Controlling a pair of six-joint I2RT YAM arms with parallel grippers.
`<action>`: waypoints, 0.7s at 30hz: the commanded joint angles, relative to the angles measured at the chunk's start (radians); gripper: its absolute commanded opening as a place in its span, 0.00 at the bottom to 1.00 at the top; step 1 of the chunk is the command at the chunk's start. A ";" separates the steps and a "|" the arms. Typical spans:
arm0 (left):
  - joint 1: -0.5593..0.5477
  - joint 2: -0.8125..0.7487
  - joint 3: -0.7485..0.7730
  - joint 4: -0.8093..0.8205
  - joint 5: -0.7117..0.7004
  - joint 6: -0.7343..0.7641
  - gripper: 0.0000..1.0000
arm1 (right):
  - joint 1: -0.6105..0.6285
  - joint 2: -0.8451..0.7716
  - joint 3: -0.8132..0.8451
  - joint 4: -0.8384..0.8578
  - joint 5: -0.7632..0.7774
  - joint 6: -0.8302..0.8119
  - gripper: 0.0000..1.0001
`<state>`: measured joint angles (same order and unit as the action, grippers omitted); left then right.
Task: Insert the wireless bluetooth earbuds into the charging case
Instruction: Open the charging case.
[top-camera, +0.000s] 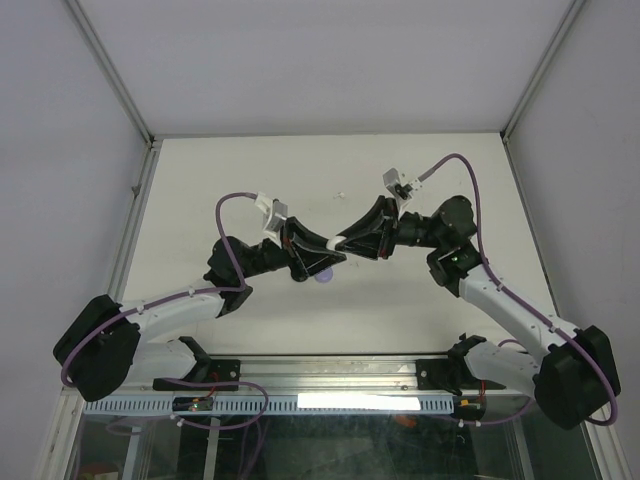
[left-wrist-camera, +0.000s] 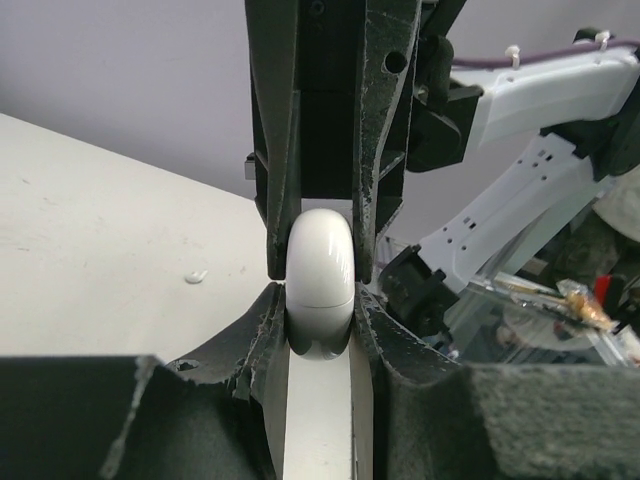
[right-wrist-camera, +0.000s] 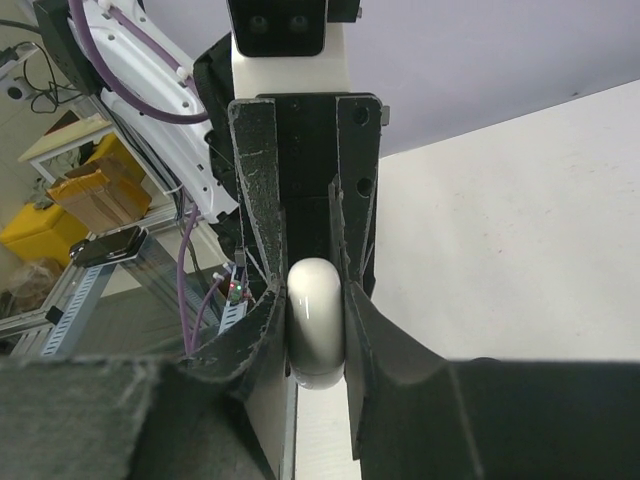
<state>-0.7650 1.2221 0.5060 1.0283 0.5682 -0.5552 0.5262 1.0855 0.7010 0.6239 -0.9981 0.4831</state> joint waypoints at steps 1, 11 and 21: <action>-0.004 -0.059 0.008 -0.035 0.069 0.159 0.00 | 0.012 -0.042 0.032 -0.076 0.042 -0.082 0.28; -0.004 -0.130 -0.006 -0.096 0.145 0.294 0.00 | 0.009 -0.036 0.032 -0.090 0.073 -0.094 0.35; -0.004 -0.144 -0.040 -0.070 0.156 0.292 0.00 | 0.005 -0.035 0.045 -0.154 0.091 -0.106 0.38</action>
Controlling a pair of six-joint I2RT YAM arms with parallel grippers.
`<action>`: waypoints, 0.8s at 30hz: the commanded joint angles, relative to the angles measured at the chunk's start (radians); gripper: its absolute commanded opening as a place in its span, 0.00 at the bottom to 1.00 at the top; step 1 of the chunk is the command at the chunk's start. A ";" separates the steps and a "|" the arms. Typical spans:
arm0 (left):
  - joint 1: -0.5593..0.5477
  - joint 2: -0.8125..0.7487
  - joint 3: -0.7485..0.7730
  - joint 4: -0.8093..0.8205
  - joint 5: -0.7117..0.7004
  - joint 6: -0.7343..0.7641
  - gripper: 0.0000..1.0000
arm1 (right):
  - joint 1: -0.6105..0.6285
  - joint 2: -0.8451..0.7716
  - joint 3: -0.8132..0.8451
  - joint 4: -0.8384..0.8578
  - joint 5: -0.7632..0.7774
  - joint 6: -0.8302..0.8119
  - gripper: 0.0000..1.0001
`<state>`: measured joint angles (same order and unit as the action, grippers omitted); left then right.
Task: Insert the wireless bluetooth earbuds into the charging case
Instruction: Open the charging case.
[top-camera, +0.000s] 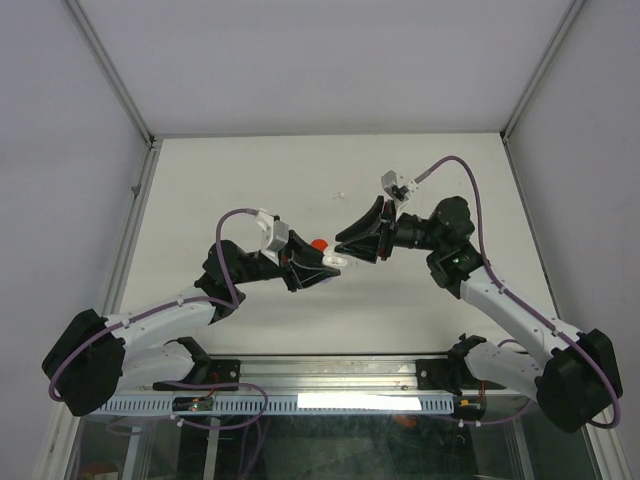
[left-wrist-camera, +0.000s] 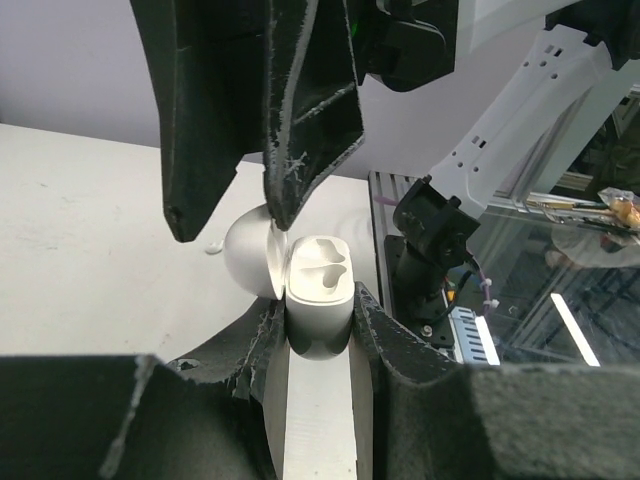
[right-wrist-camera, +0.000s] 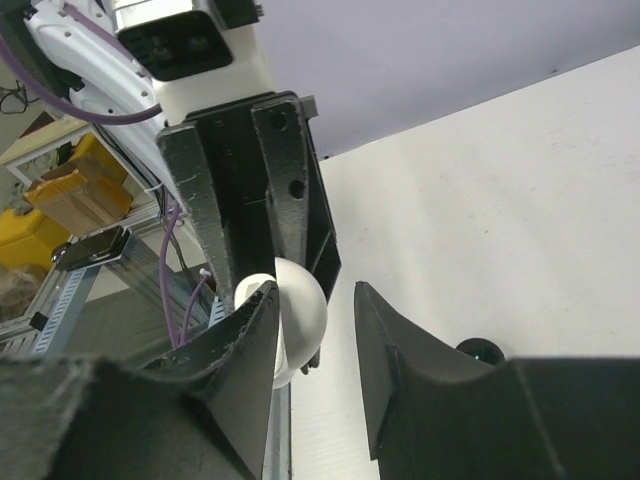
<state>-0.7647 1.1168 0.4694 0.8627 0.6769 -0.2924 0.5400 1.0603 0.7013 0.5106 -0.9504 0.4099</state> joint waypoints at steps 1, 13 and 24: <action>-0.004 -0.037 -0.003 0.095 0.047 0.031 0.00 | -0.009 -0.007 0.049 -0.056 0.044 -0.033 0.38; 0.020 -0.058 -0.018 -0.043 -0.172 0.009 0.00 | -0.010 -0.001 0.156 -0.339 0.206 -0.159 0.57; 0.282 -0.038 0.084 -0.229 -0.110 -0.002 0.00 | -0.019 0.214 0.315 -0.593 0.610 -0.210 0.61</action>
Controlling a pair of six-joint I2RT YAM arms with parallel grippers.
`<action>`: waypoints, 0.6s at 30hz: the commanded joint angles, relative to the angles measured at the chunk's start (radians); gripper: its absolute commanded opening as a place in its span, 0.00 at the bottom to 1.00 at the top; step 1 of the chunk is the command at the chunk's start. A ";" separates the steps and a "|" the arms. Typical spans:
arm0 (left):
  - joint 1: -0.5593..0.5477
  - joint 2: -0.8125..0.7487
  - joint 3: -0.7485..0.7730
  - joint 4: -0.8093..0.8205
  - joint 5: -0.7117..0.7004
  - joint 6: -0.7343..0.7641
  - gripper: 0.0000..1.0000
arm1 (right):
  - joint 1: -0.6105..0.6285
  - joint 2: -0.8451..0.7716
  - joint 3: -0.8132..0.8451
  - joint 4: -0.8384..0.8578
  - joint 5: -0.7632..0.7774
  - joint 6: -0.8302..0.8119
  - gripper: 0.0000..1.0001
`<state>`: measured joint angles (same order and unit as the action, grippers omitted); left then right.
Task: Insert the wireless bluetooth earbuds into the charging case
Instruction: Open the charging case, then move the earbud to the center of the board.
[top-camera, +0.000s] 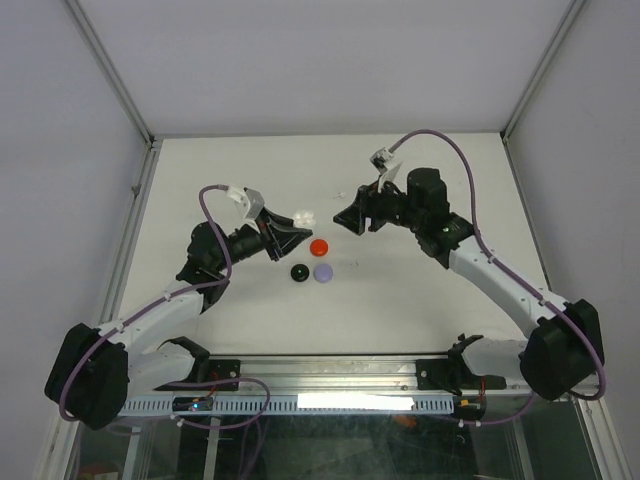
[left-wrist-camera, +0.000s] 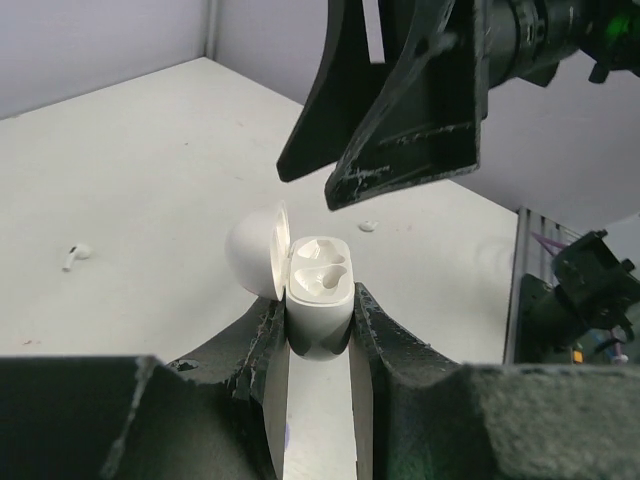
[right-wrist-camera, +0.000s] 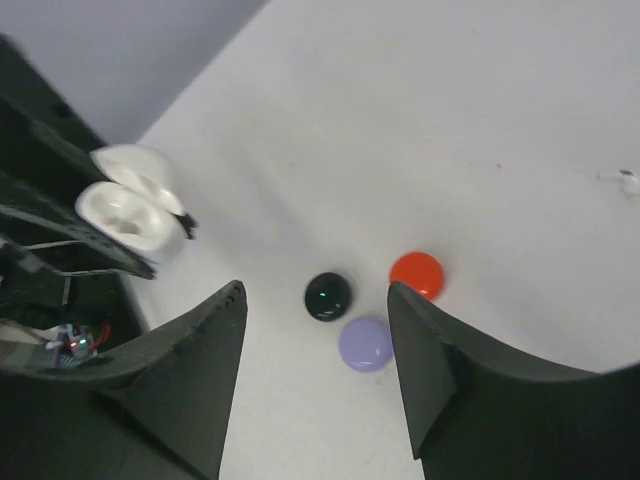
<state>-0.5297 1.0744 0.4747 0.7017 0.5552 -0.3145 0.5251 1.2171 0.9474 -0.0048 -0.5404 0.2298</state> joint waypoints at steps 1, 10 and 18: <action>0.062 0.012 0.085 -0.072 0.014 0.026 0.00 | -0.005 0.081 0.082 -0.081 0.250 -0.032 0.62; 0.164 0.045 0.102 -0.075 0.094 0.084 0.00 | -0.004 0.374 0.206 -0.041 0.584 -0.010 0.64; 0.168 0.013 0.132 -0.219 0.082 0.185 0.00 | -0.004 0.677 0.397 0.004 0.735 0.022 0.64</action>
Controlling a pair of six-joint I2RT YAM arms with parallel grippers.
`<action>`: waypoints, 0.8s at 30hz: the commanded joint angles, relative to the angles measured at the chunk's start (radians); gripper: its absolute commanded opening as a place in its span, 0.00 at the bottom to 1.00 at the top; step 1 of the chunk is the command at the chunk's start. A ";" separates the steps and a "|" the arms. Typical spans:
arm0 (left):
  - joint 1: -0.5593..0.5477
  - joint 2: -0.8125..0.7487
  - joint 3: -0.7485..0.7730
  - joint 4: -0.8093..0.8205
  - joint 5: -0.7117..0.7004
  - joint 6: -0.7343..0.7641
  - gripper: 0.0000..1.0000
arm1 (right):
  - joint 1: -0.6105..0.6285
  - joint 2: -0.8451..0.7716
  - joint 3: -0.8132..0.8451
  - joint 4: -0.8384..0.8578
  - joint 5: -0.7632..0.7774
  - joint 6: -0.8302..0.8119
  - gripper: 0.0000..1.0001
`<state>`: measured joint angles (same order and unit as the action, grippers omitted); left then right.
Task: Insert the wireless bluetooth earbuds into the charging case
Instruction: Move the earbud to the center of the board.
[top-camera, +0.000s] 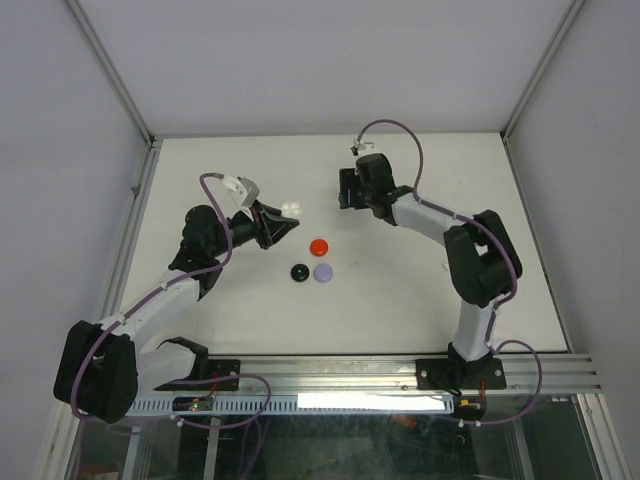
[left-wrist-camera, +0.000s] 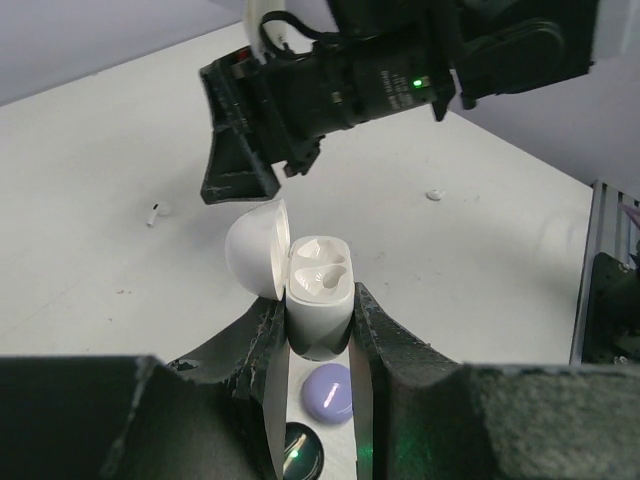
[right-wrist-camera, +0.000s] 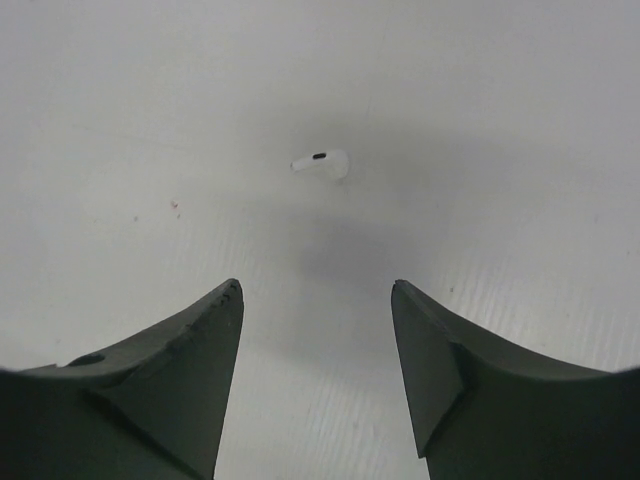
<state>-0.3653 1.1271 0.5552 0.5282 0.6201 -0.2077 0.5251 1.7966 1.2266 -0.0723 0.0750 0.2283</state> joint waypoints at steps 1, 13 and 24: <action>0.003 -0.042 0.053 -0.051 0.012 0.081 0.00 | -0.003 0.128 0.146 0.067 0.132 0.032 0.63; 0.004 -0.012 0.077 -0.089 0.034 0.088 0.00 | -0.003 0.404 0.398 0.042 0.184 0.051 0.51; 0.005 -0.013 0.077 -0.083 0.051 0.080 0.00 | 0.015 0.446 0.409 -0.061 0.172 0.042 0.41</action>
<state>-0.3653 1.1183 0.5869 0.4255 0.6384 -0.1516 0.5285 2.2520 1.6196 -0.0872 0.2386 0.2653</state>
